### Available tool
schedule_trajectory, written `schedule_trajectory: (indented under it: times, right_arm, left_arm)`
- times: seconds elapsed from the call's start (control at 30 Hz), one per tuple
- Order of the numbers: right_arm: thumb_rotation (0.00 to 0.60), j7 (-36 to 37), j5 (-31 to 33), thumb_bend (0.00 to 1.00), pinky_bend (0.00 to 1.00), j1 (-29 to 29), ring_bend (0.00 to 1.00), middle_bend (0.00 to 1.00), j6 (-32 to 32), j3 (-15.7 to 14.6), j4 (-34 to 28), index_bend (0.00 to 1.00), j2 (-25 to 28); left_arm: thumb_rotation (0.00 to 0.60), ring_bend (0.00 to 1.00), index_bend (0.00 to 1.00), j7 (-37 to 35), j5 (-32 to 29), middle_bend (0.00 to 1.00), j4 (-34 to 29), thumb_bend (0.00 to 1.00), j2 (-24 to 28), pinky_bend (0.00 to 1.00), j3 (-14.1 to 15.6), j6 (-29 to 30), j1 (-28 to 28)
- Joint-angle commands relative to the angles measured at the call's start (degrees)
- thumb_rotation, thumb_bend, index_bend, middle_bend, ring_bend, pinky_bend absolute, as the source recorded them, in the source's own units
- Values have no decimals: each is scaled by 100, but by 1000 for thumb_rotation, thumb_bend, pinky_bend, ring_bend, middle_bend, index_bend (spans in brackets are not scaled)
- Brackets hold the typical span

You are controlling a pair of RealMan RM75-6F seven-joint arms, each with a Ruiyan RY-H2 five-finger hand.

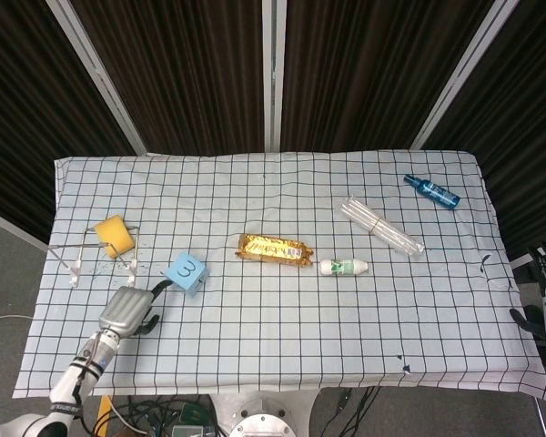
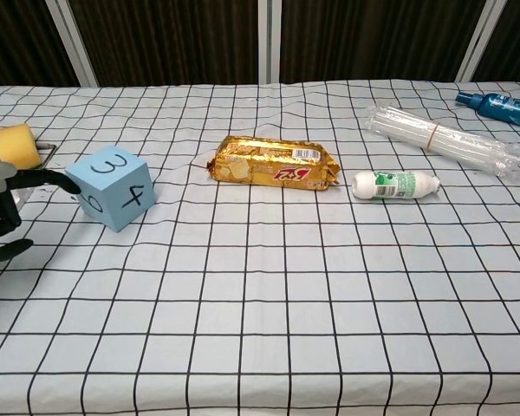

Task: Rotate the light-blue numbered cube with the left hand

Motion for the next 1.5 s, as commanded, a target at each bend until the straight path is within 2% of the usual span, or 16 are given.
schedule_trajectory:
  times: [0.03,0.43,0.73,0.93,1.1,1.5]
  right_arm:
    - [600,-10,1,94,0,-3,0,0,11,3,-12,0,15]
    - [600,-104,76,96,0,19,0,0,-40,11,-43,0,6]
    - [600,-168,84,123,0,2,0,0,4,13,-133,0,47]
    - [600,-211,100,123,0,8,0,0,7,22,-182,0,58]
    - [600,-252,88,124,0,22,0,0,-15,6,-193,0,43]
    - [600,-244,191,124,0,16,0,0,-54,17,-125,0,28]
  left_arm:
    - [600,877,129,-124,-423,903,37,398,204,804,-173,-435,-337]
    - [600,877,128,-248,-988,904,158,398,543,804,-327,-945,-919]
    - [600,876,128,-422,-1437,901,351,407,734,804,-428,-1556,-1502]
    - [600,875,128,-399,-1606,901,358,411,859,804,-384,-1800,-1851]
    - [600,875,128,-338,-1887,900,596,414,855,804,-322,-2018,-2199]
    - [600,874,129,-235,-2421,897,1112,423,772,804,-4,-2397,-2892]
